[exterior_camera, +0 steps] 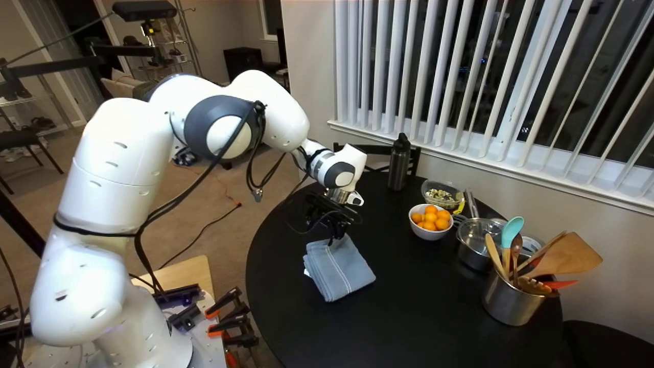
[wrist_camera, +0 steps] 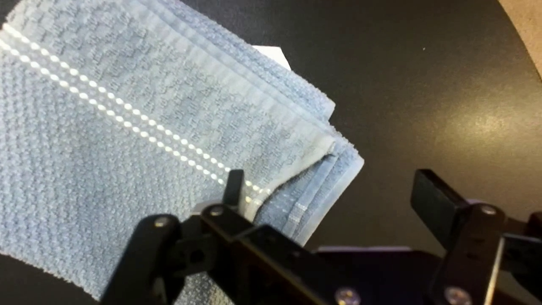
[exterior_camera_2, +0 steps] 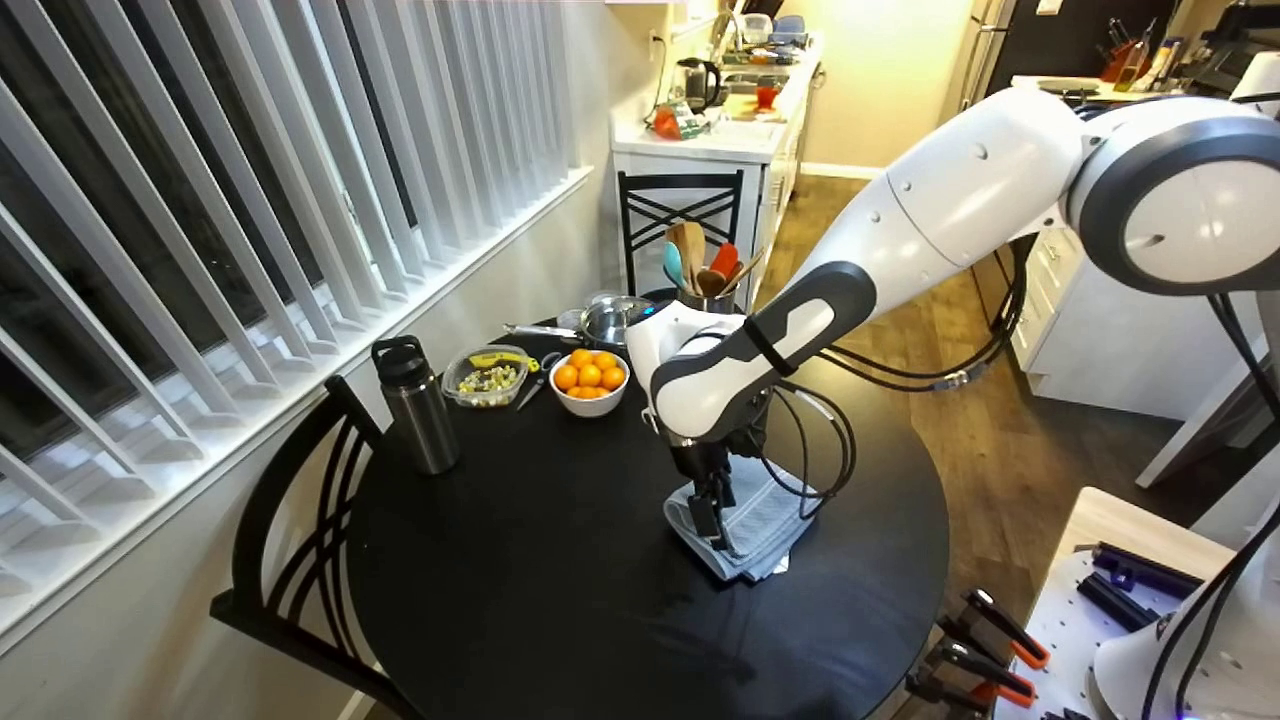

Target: Fold the blue towel

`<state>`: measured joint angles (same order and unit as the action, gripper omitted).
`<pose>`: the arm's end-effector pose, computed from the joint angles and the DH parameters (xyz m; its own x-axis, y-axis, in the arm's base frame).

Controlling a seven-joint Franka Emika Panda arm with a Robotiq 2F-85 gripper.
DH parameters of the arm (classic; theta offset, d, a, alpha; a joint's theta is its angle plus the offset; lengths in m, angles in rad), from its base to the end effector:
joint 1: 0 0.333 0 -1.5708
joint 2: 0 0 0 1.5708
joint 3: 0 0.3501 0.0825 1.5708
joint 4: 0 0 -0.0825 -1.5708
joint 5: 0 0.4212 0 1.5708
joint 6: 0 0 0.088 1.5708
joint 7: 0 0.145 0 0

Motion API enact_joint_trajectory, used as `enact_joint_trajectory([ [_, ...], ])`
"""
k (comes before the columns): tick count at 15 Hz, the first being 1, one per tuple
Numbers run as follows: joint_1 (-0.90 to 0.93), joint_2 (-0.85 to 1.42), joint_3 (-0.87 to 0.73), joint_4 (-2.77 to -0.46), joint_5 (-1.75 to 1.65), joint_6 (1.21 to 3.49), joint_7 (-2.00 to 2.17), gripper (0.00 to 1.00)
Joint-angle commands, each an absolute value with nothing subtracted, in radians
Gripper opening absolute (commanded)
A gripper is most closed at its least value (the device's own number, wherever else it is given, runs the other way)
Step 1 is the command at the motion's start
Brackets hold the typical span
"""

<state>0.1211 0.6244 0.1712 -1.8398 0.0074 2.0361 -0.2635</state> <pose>0.5948 0.1803 0.1293 0.7768 0.5125 -0.3659 0.4691 -0.8586 -0.2067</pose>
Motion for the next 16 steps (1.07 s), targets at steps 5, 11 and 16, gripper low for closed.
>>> enact_joint_trajectory([
  [5,0.120,0.752,0.180,-1.707,0.011,2.009,-0.275,1.00],
  [11,0.050,0.799,0.291,-1.642,0.142,2.001,-0.455,1.00],
  [16,0.045,0.791,0.305,-1.627,0.196,1.966,-0.481,1.00],
])
